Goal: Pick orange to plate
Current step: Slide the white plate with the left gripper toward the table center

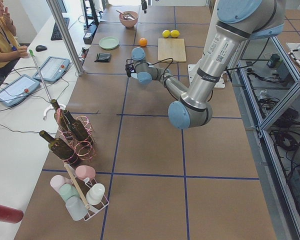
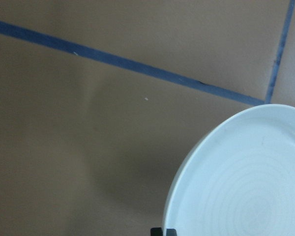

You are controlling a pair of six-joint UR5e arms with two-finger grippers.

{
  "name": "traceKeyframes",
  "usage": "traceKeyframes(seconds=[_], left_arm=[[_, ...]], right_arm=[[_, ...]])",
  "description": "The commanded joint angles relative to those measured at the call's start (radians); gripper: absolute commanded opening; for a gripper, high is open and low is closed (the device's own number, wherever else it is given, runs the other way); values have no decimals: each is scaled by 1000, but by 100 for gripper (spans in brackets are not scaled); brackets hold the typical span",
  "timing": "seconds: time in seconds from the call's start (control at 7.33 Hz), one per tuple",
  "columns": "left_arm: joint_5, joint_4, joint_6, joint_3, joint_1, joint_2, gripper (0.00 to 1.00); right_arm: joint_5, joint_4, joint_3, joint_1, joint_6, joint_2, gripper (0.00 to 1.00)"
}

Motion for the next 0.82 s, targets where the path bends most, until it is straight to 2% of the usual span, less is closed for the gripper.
traceKeyframes(seconds=[0.0,0.41,0.55,0.68], left_arm=[[124,-6,-24,66,78,-51,0],[126,-1,-19,62,84,-41,0],[126,-1,-19,51,81,-27,45],[129,-1,-21,28,81,-19,55]], right_arm=[[41,1,-4,-2,0,0,100],[44,1,-4,-2,0,3,100],[44,1,-4,-8,0,6,100],[43,1,-4,-17,2,11,100]])
